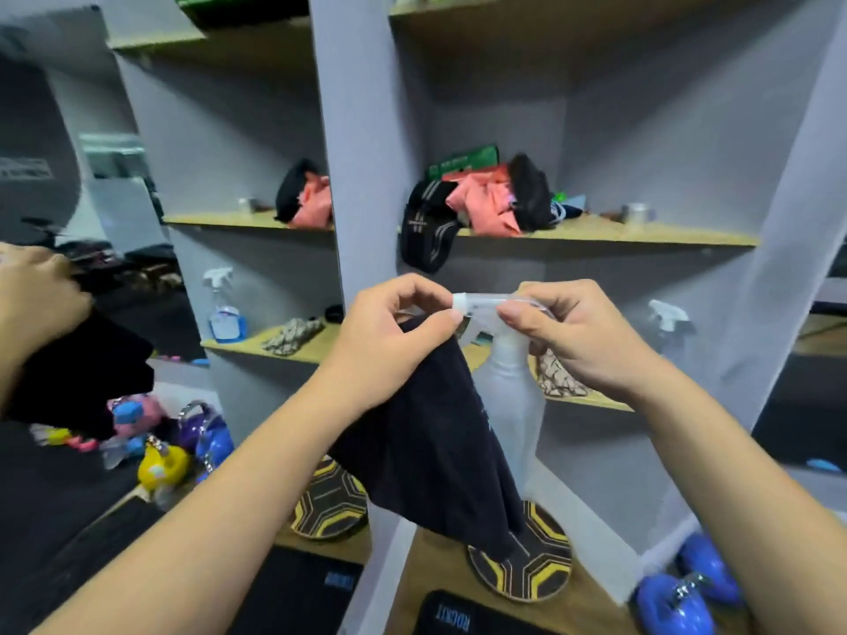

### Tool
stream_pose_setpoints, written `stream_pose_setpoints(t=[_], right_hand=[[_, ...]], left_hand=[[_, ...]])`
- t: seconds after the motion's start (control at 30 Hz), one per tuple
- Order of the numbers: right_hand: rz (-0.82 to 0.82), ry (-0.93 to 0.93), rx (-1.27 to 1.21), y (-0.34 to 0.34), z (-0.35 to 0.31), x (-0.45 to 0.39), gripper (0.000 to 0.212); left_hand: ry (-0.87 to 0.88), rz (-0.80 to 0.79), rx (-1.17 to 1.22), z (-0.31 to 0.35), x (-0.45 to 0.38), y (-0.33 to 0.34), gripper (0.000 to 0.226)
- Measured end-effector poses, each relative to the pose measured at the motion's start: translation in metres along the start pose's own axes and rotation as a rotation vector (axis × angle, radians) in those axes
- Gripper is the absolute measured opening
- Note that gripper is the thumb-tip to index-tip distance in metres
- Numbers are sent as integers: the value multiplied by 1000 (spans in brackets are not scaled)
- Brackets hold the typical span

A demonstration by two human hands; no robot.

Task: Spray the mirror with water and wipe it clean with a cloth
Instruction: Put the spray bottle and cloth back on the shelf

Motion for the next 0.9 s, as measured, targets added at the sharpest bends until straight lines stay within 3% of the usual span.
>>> stream_pose_setpoints(t=[0.13, 0.37, 0.5, 0.6, 0.73, 0.8, 0.9], right_hand=[[11, 2, 17, -19, -4, 6, 35], [-25, 43, 12, -47, -5, 14, 25], [-19, 69, 31, -58, 1, 15, 30], [-24, 115, -16, -64, 12, 16, 35], [-47, 209, -137, -69, 34, 19, 59], [-58, 246, -176, -72, 42, 22, 56], [-78, 240, -175, -78, 49, 24, 39]], left_hand=[[-71, -93, 22, 14, -11, 19, 13], [91, -223, -157, 36, -21, 47, 15], [190, -170, -301, 33, -32, 54, 6], [340, -82, -509, 27, -35, 62, 8], [657, -37, -706, 26, -32, 83, 7], [776, -3, -799, 25, -32, 93, 6], [819, 39, -812, 16, -33, 105, 5]])
Point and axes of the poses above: each hand's wrist, its own x-axis away from the middle knuckle, its own y-axis out of the palm, z = x × y, the point moved 6 cm from there along -x, towards the middle knuckle, and after that the axes turned 14 degrees about x, right-handed, at the moved point
